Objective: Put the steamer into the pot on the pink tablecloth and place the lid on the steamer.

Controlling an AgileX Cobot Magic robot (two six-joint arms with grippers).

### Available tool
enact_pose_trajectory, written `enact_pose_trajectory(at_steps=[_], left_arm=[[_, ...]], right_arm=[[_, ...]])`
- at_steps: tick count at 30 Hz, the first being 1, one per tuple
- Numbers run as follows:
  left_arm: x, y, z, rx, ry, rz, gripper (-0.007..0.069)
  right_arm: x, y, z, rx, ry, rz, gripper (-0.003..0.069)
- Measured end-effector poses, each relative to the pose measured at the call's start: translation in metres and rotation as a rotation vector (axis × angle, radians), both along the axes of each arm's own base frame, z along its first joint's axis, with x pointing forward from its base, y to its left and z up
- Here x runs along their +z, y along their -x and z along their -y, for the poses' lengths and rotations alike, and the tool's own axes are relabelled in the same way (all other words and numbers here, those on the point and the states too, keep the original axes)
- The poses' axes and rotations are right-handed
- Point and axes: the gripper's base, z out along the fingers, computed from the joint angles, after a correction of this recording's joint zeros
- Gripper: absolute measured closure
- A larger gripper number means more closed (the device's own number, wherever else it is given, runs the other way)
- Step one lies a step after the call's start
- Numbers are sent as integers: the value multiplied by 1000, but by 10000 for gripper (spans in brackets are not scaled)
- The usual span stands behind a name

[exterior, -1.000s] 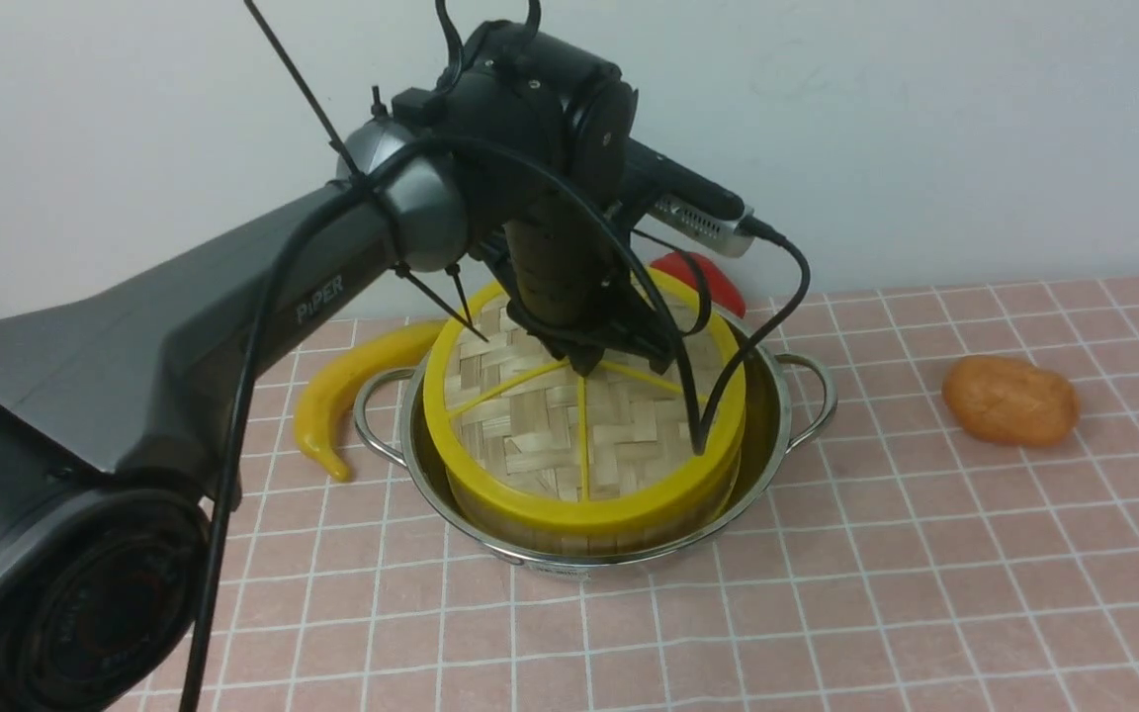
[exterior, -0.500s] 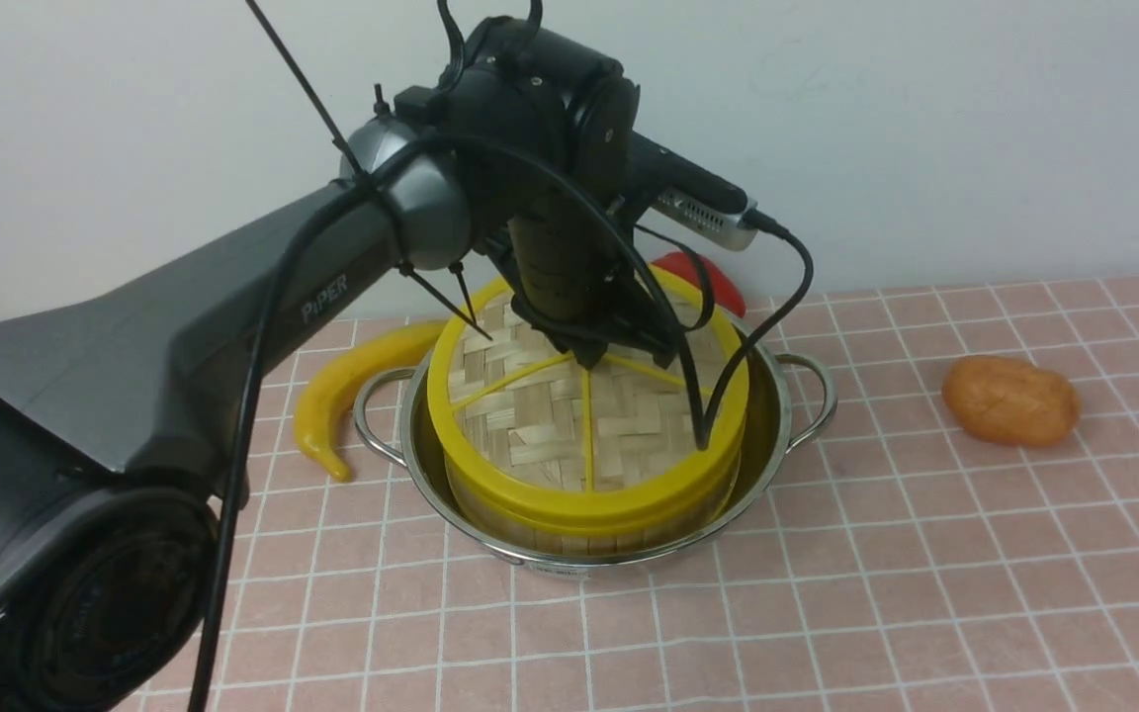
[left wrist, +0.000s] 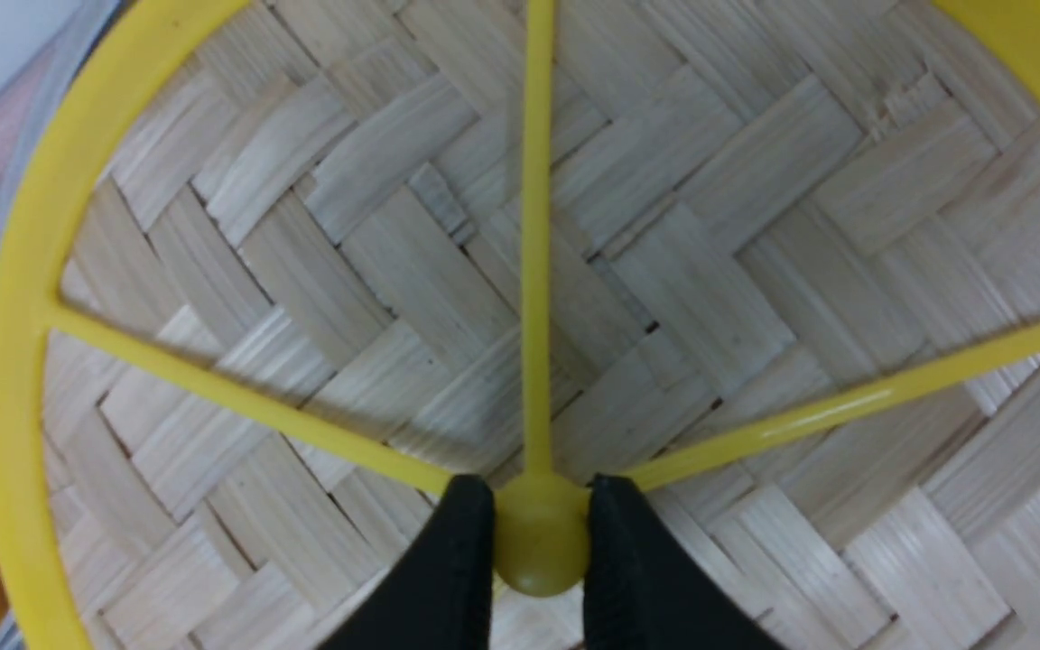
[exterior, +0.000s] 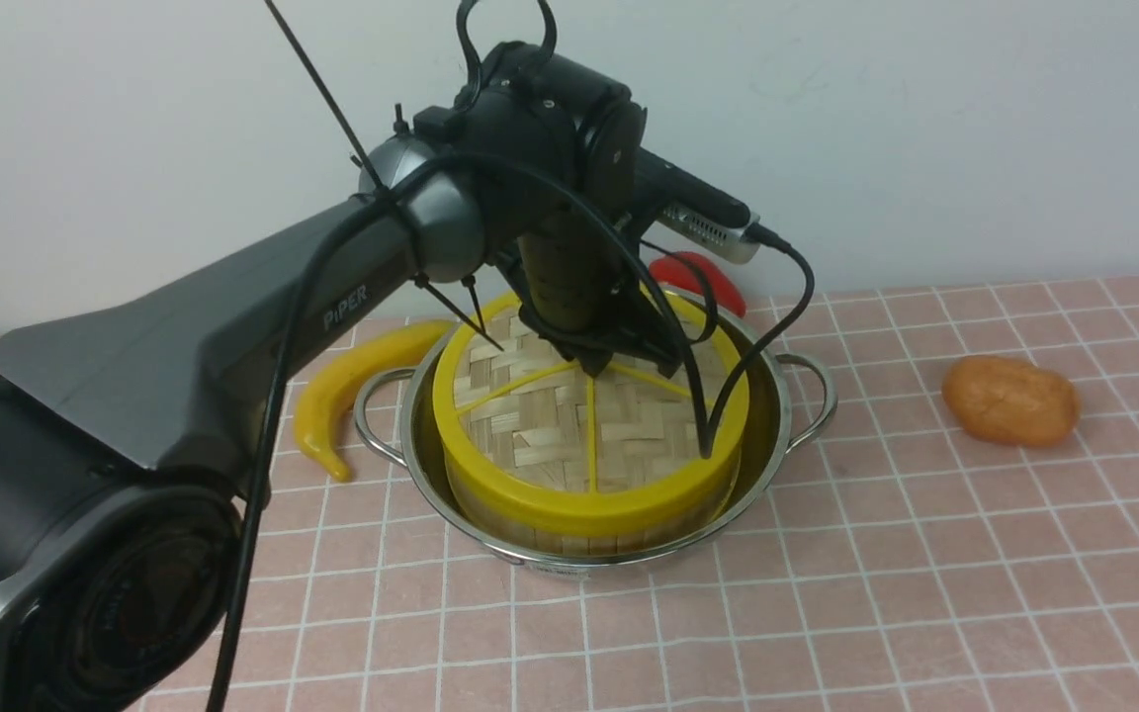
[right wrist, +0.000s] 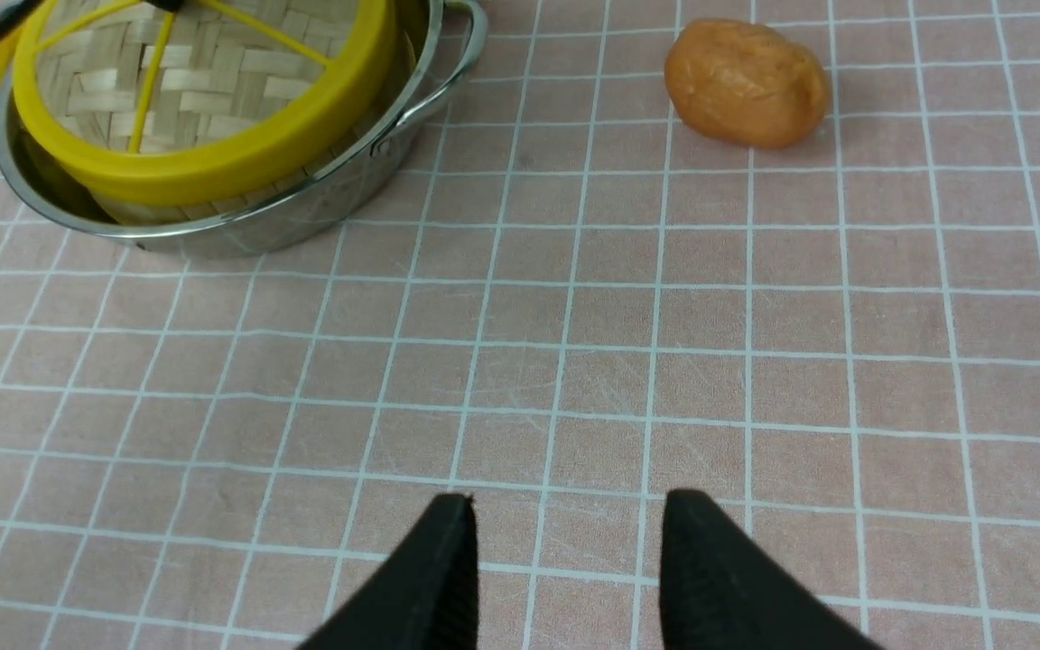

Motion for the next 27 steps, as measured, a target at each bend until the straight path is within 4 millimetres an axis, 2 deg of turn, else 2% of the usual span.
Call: enact_pose_trajectory(at_steps=[12, 16, 18, 19, 20, 21, 23, 24, 26, 27], left_arm=[[-5, -3, 2, -1, -7, 2, 501], [-3, -6, 3, -10, 7, 25, 404], [4, -9, 3, -14, -4, 54, 283], [5, -9, 3, -14, -6, 57, 273], [14, -10, 2, -8, -20, 75, 187], [16, -11, 2, -7, -20, 77, 178], [43, -10, 0, 2, -6, 126, 76], [55, -10, 0, -1, 9, 156, 48], [96, -6, -3, -3, 67, 254, -15], [102, -4, -4, -4, 74, 267, -18]], right_arm=[[0, 0, 0, 0, -1, 0, 363], [0, 0, 0, 2, -3, -2, 363], [0, 0, 0, 2, -3, -2, 363], [0, 0, 0, 2, -3, -2, 363], [0, 0, 0, 2, -3, -2, 363], [0, 0, 0, 2, -3, -2, 363], [0, 0, 0, 2, -4, -2, 363], [0, 0, 0, 2, -4, -2, 363], [0, 0, 0, 7, 4, 1, 363], [0, 0, 0, 7, 4, 1, 363]])
